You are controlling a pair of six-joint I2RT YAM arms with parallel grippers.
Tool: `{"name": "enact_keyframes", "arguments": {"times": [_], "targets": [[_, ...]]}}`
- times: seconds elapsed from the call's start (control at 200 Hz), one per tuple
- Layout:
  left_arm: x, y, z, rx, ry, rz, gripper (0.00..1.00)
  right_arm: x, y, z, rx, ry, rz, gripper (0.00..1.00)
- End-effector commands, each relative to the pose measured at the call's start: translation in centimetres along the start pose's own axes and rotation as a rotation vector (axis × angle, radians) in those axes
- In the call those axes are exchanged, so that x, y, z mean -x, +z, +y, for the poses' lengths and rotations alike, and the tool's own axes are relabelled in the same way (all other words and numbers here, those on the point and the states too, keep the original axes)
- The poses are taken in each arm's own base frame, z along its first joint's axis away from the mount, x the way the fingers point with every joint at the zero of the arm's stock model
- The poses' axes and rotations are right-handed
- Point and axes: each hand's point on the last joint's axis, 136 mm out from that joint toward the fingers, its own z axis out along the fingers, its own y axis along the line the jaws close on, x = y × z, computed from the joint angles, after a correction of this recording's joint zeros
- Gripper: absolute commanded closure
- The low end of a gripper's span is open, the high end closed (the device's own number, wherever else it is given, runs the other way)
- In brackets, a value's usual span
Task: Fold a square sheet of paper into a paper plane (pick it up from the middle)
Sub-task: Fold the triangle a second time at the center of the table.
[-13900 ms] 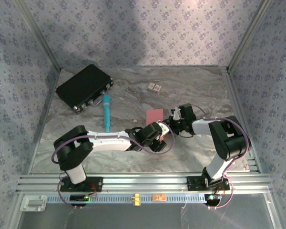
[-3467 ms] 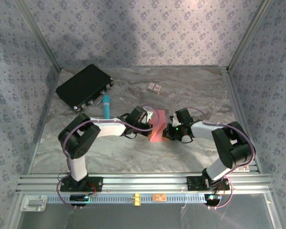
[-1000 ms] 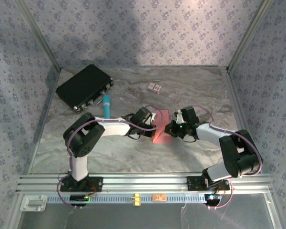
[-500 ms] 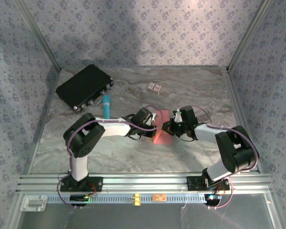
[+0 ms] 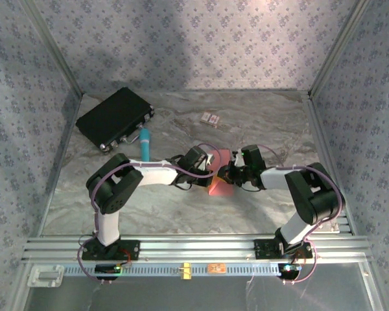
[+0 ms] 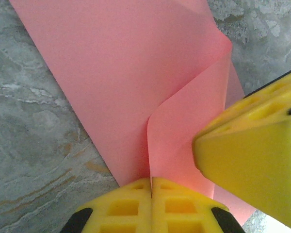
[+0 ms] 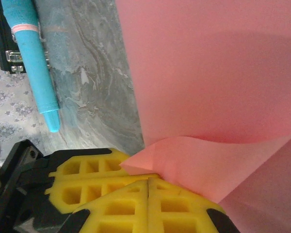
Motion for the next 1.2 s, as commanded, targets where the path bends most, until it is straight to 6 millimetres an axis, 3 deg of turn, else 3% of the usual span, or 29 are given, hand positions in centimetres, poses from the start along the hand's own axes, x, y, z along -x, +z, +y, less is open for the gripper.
{"name": "enact_keyframes", "arguments": {"times": [0.0, 0.235, 0.385, 0.565, 0.755, 0.899, 1.009, 1.199], "targets": [[-1.6, 0.2, 1.2, 0.049, -0.005, 0.045, 1.0, -0.6, 0.3, -1.3, -0.01, 0.035, 0.018, 1.0], [-1.6, 0.2, 1.5, 0.057, -0.001, 0.054, 1.0, -1.6, 0.2, -4.4, -0.051, 0.094, 0.019, 1.0], [-1.6, 0.2, 1.6, 0.059, 0.0, 0.059, 1.0, -0.9, -0.7, -2.7, -0.019, 0.063, 0.001, 1.0], [-1.7, 0.2, 1.6, 0.06, 0.002, 0.064, 1.0, 1.4, -1.9, -0.7, -0.03, 0.004, -0.045, 1.0], [-1.6, 0.1, 1.6, 0.059, 0.004, 0.062, 1.0, 1.7, -0.9, -1.7, -0.04, 0.034, -0.032, 1.0], [-1.6, 0.1, 1.7, 0.059, 0.002, 0.062, 1.0, 1.1, -0.5, -4.9, -0.15, 0.079, -0.035, 1.0], [-1.6, 0.0, 1.7, 0.059, 0.003, 0.061, 1.0, 0.9, -0.6, -6.2, -0.155, 0.125, -0.058, 1.0], [-1.7, 0.0, 1.9, 0.061, 0.003, 0.061, 1.0, 1.9, -1.6, -4.7, -0.121, 0.108, -0.076, 1.0]]}}
